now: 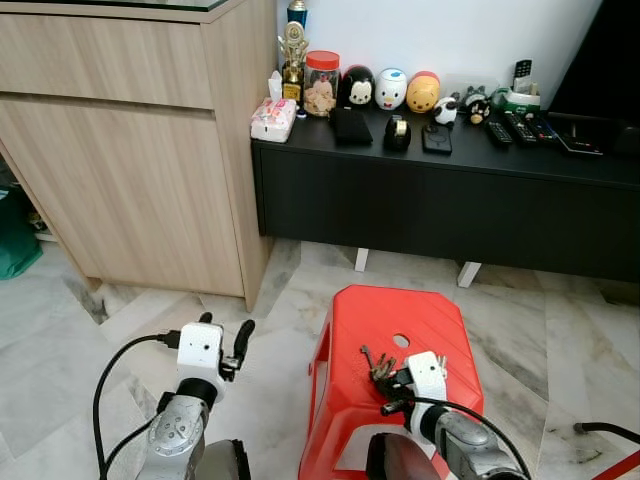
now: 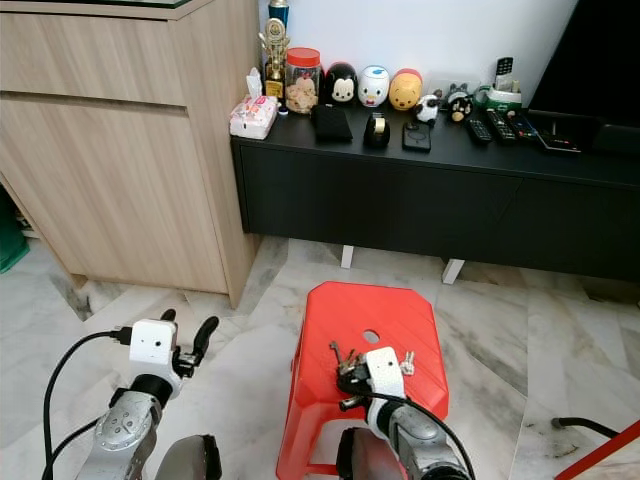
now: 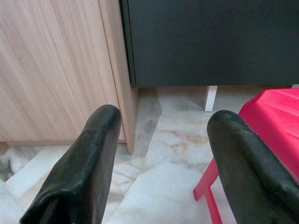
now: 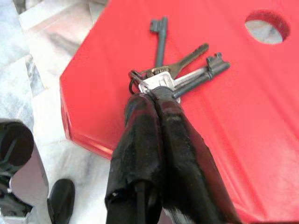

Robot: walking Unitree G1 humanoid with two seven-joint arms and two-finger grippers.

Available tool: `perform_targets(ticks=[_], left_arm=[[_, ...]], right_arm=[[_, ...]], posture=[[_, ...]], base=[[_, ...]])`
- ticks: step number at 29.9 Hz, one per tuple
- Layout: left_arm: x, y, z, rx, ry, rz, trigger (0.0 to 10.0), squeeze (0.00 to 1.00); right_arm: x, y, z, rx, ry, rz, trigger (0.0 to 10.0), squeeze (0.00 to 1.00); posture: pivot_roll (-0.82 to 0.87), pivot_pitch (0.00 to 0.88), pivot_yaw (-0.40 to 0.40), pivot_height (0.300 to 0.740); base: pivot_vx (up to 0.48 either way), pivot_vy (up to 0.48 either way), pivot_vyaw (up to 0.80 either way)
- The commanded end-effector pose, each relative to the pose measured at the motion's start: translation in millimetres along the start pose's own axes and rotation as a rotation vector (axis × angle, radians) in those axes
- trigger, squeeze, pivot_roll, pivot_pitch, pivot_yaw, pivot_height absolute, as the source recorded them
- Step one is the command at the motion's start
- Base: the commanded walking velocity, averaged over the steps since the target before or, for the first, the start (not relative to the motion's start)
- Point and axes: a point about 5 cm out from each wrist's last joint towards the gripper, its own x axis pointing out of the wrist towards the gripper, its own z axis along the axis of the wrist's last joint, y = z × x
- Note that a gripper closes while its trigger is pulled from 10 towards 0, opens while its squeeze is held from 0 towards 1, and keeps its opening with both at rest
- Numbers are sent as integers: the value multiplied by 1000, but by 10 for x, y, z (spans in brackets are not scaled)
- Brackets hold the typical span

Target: Hang keys on a hook

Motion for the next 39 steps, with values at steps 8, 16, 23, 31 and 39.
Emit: perform_targets(ticks=[8,16,23,31,39], left_arm=[[-26,-37,-46,-4,19,-11,10000,0],[-24,-43,-48,-6,19,-10,10000,0],[-23,-45,-50,-6,21,-8,10000,0],[-24,-45,-52,-7,23,-9,10000,0],[-26,-44,-57,-7,25,-9,10000,0]], right_arm=[[-17,-113,257,0,-178,-108,0,0],[-19,-128,430,16,-276,-122,0,0],[6,-110,367,1,-204,-108,10000,1000],[31,-92,329,-6,-131,-62,10000,1000],[39,-91,310,-6,-90,-50,10000,1000]], posture=[[61,0,-89,586],[59,0,-90,586],[59,0,-92,586],[61,0,-93,586],[61,0,-92,586]], base=[[0,0,0],[0,0,0],[0,0,0],[0,0,0],[0,0,0]])
